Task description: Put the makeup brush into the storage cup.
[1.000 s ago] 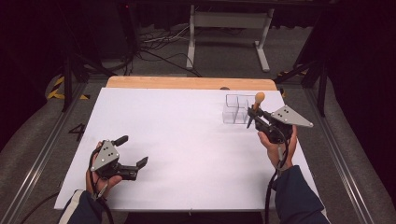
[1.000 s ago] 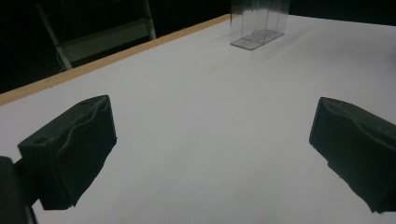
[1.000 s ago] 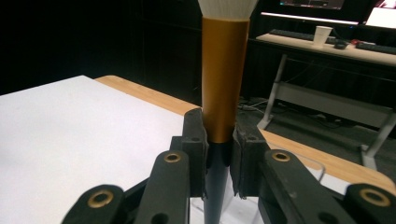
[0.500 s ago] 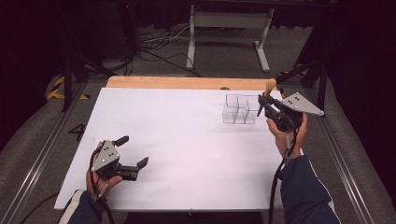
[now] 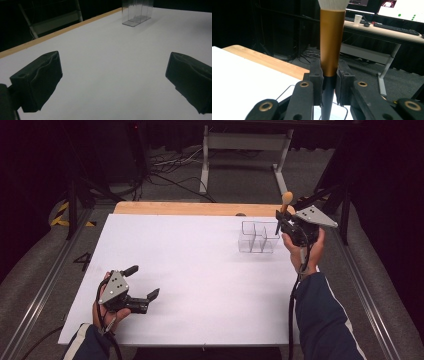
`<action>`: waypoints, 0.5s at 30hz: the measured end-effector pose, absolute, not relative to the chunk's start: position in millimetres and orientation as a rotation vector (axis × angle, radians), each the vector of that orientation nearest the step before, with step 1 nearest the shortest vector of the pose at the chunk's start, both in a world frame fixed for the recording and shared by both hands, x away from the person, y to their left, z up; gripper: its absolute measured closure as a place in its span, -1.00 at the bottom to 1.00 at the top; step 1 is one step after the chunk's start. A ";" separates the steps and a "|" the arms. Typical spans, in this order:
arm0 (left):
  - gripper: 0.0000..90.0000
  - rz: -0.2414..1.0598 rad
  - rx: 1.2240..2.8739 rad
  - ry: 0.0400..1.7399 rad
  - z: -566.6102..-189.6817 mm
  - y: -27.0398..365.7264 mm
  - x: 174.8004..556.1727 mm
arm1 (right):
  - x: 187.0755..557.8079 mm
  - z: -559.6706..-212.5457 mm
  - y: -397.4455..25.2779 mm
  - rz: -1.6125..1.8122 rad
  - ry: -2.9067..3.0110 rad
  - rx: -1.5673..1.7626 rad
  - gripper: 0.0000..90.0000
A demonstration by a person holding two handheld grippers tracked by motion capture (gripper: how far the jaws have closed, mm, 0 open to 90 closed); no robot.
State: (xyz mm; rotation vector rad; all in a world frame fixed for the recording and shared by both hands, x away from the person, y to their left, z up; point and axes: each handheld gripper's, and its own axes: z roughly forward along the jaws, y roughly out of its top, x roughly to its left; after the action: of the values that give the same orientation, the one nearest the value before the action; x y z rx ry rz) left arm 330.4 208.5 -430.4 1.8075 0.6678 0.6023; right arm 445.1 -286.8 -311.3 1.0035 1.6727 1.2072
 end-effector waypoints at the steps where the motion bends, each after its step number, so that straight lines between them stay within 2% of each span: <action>1: -0.96 0.599 1.812 0.666 -430.1 208.6 330.2 | 447.8 -311.2 -285.9 1.205 1.669 1.009 0.74; 15: -0.96 0.587 1.814 0.660 -431.2 208.0 330.5 | 473.7 -318.6 -279.2 1.160 1.680 1.051 0.75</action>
State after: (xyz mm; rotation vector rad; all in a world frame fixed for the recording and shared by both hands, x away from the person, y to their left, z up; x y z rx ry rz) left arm 330.5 208.0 -431.2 1.8139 0.6601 0.5869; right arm 473.7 -279.2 -318.6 1.0509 1.6801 1.1604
